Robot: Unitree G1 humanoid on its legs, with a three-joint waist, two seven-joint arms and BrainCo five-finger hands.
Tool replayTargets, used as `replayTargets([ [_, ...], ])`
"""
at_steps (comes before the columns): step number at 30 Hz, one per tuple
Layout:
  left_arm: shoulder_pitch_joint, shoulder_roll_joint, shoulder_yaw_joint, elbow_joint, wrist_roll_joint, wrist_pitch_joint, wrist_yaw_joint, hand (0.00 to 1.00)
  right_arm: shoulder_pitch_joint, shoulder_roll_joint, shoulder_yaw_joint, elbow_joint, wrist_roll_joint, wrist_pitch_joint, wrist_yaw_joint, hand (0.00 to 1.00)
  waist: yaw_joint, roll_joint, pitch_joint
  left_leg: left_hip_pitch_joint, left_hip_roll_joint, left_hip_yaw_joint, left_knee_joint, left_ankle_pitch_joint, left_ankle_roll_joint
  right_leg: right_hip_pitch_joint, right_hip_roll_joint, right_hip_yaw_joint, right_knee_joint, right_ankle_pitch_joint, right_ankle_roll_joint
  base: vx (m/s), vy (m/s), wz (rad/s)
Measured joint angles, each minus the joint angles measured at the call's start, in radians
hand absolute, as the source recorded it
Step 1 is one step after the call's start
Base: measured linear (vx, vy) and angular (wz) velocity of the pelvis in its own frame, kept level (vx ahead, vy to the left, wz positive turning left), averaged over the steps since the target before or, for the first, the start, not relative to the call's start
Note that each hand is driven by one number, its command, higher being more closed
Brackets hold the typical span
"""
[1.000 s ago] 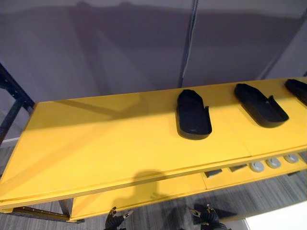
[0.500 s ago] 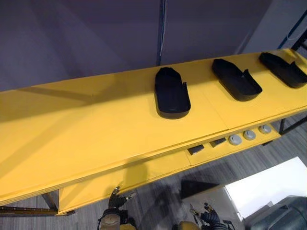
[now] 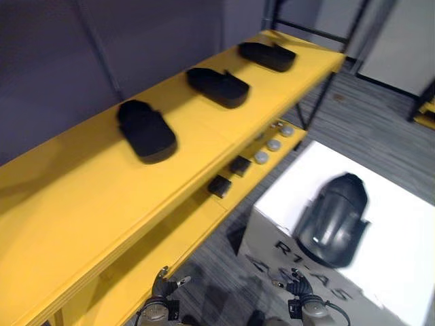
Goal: Walk over and take plastic housings, then place them on the shelf
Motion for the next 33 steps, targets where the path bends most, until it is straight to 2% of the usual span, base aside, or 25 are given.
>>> replayTargets([
  [1, -0.001, -0.001, 0.0, 0.012, 0.0, 0.002, 0.0, 0.0, 0.006, -0.001, 0.012, -0.002, 0.0, -0.001, 0.0, 0.0, -0.009, 0.001, 0.005, 0.0, 0.034, -0.003, 0.051, -0.011, -0.014, 0.002, 0.027, 0.026, -0.004, 0.002, -0.005, -0.03, -0.289, -1.08],
  [2, 0.012, -0.002, 0.002, 0.028, 0.0, 0.004, 0.0, 0.0, 0.021, -0.002, 0.032, -0.004, 0.0, -0.002, -0.001, 0.0, -0.004, 0.017, 0.005, 0.001, 0.105, -0.017, 0.139, -0.035, -0.031, 0.035, 0.094, 0.063, -0.045, 0.009, -0.017, 0.02, -0.262, -1.14],
  [3, 0.017, -0.002, 0.001, 0.042, 0.001, 0.004, -0.001, 0.0, 0.023, -0.001, 0.036, -0.004, 0.0, -0.002, -0.001, 0.0, 0.002, 0.027, 0.01, -0.001, 0.148, -0.044, 0.21, -0.055, -0.011, 0.056, 0.147, 0.1, -0.076, 0.015, -0.032, 0.0, -0.228, -1.6],
  [4, 0.022, 0.001, 0.002, 0.051, 0.001, 0.005, -0.001, 0.0, 0.024, 0.003, 0.041, -0.004, 0.0, -0.002, -0.003, 0.0, 0.002, 0.029, 0.012, -0.021, 0.173, -0.111, 0.298, -0.1, -0.009, 0.064, 0.187, 0.16, -0.09, 0.017, -0.05, 0.0, -0.11, -1.43],
  [5, 0.02, 0.002, 0.002, 0.054, 0.0, 0.005, -0.001, 0.0, 0.022, 0.004, 0.04, -0.003, 0.0, -0.003, -0.003, 0.0, 0.002, 0.029, 0.019, -0.035, 0.164, -0.164, 0.334, -0.11, -0.009, 0.069, 0.2, 0.187, -0.091, 0.017, -0.055, -0.03, -0.035, -1.75],
  [6, 0.024, -0.006, 0.001, 0.054, 0.0, 0.004, 0.0, 0.0, 0.022, 0.001, 0.022, 0.002, 0.001, -0.003, -0.01, 0.0, 0.004, 0.017, 0.033, -0.071, 0.096, -0.34, 0.357, -0.12, -0.008, 0.076, 0.216, 0.264, -0.091, 0.019, -0.058, -0.01, -0.017, -1.4],
  [7, 0.025, -0.007, 0.002, 0.052, 0.0, 0.002, 0.0, 0.0, 0.025, 0.0, 0.015, 0.008, 0.001, -0.003, -0.013, 0.0, 0.003, 0.015, 0.035, -0.088, 0.059, -0.421, 0.349, -0.122, -0.011, 0.077, 0.222, 0.291, -0.093, 0.019, -0.057, 0.01, -0.012, -1.7],
  [8, 0.025, -0.008, 0.001, 0.052, -0.006, 0.0, 0.003, 0.0, 0.029, -0.012, 0.004, 0.029, 0.001, -0.002, -0.014, 0.0, 0.001, 0.019, 0.04, -0.11, -0.019, -0.59, 0.309, -0.125, -0.019, 0.081, 0.23, 0.342, -0.098, 0.024, -0.05, 0.05, 0.002, -1.16],
  [9, 0.025, -0.009, 0.001, 0.052, -0.013, 0.0, 0.004, 0.0, 0.037, -0.019, 0.0, 0.032, 0.001, -0.002, -0.014, 0.0, 0.001, 0.021, 0.041, -0.116, -0.053, -0.672, 0.281, -0.126, -0.021, 0.084, 0.235, 0.362, -0.106, 0.03, -0.041, 0.07, 0.023, -1.52],
  [10, 0.026, -0.012, 0.002, 0.054, -0.024, -0.002, 0.014, 0.0, 0.058, -0.031, -0.008, 0.036, 0.001, -0.002, -0.015, 0.0, 0.002, 0.035, 0.041, -0.113, -0.115, -0.836, 0.202, -0.131, -0.032, 0.09, 0.246, 0.403, -0.124, 0.042, -0.029, 0.07, 0.044, -1.11],
  [11, 0.027, -0.012, 0.002, 0.056, -0.029, -0.002, 0.016, 0.0, 0.064, -0.033, -0.015, 0.034, 0.004, -0.003, -0.015, 0.0, 0.002, 0.036, 0.041, -0.113, -0.127, -0.869, 0.177, -0.129, -0.029, 0.09, 0.249, 0.416, -0.128, 0.047, -0.026, 0.08, 0.077, -1.2],
  [12, 0.025, -0.015, 0.001, 0.068, -0.041, -0.002, 0.017, 0.0, 0.072, -0.037, -0.03, 0.035, 0.004, -0.003, -0.015, 0.0, 0.0, 0.046, 0.037, -0.109, -0.131, -0.884, 0.131, -0.099, 0.003, 0.092, 0.258, 0.447, -0.13, 0.049, -0.023, 0.12, 0.111, -0.8],
  [13, 0.019, -0.017, 0.001, 0.082, -0.047, -0.004, 0.016, 0.0, 0.083, -0.039, -0.048, 0.034, 0.004, -0.003, -0.015, 0.0, -0.001, 0.045, 0.037, -0.08, -0.135, -0.866, 0.096, -0.05, 0.02, 0.1, 0.258, 0.471, -0.136, 0.049, -0.022, 0.14, 0.121, -0.65],
  [15, 0.009, -0.015, 0.001, 0.102, -0.049, -0.003, 0.016, 0.0, 0.105, -0.029, -0.084, 0.034, 0.005, -0.003, -0.015, 0.0, -0.002, 0.037, 0.031, -0.042, -0.151, -0.839, 0.029, -0.031, 0.036, 0.118, 0.242, 0.489, -0.168, 0.054, -0.01, 0.2, 0.143, -0.25],
  [17, 0.003, -0.013, 0.002, 0.121, -0.049, -0.003, 0.016, 0.0, 0.124, -0.023, -0.111, 0.034, 0.024, -0.003, -0.015, 0.0, -0.002, 0.039, 0.027, -0.01, -0.166, -0.82, -0.028, -0.013, 0.045, 0.128, 0.228, 0.502, -0.19, 0.062, -0.004, 0.21, 0.143, -0.12],
  [19, 0.003, -0.002, 0.002, 0.129, -0.049, -0.002, 0.016, 0.0, 0.129, -0.017, -0.133, 0.033, 0.027, -0.003, -0.014, 0.0, -0.014, 0.038, 0.024, 0.019, -0.179, -0.81, -0.072, -0.005, 0.047, 0.151, 0.218, 0.506, -0.213, 0.066, 0.003, 0.26, 0.13, -0.1],
  [25, 0.014, 0.022, 0.025, 0.127, -0.055, -0.002, 0.016, 0.0, 0.142, 0.0, -0.212, -0.042, 0.065, -0.003, -0.021, 0.0, -0.024, 0.037, 0.009, 0.077, -0.194, -0.757, -0.114, -0.004, 0.046, 0.196, 0.205, 0.535, -0.254, 0.057, 0.036, 0.17, 0.088, -0.2],
  [28, 0.027, 0.025, 0.047, 0.118, -0.054, -0.002, 0.016, 0.0, 0.173, -0.01, -0.314, -0.219, 0.057, -0.001, -0.04, 0.0, -0.024, 0.033, 0.005, 0.103, -0.199, -0.73, -0.116, -0.005, 0.046, 0.219, 0.2, 0.556, -0.268, 0.056, 0.038, 0.09, 0.042, -0.25],
  [32, 0.068, 0.025, 0.052, 0.064, -0.053, -0.007, 0.007, 0.0, 0.242, -0.093, -0.389, -0.581, 0.003, 0.007, -0.055, 0.0, -0.038, 0.032, 0.003, 0.117, -0.2, -0.73, -0.122, -0.005, 0.046, 0.227, 0.2, 0.561, -0.269, 0.053, 0.043, 0.03, 0.013, -0.06],
  [33, 0.085, 0.025, 0.049, 0.061, -0.053, -0.01, -0.004, 0.0, 0.244, -0.13, -0.41, -0.72, -0.01, 0.006, -0.059, 0.0, -0.052, 0.03, 0.002, 0.118, -0.2, -0.73, -0.124, -0.005, 0.047, 0.226, 0.201, 0.563, -0.269, 0.053, 0.043, -0.01, 0.014, -0.07],
])
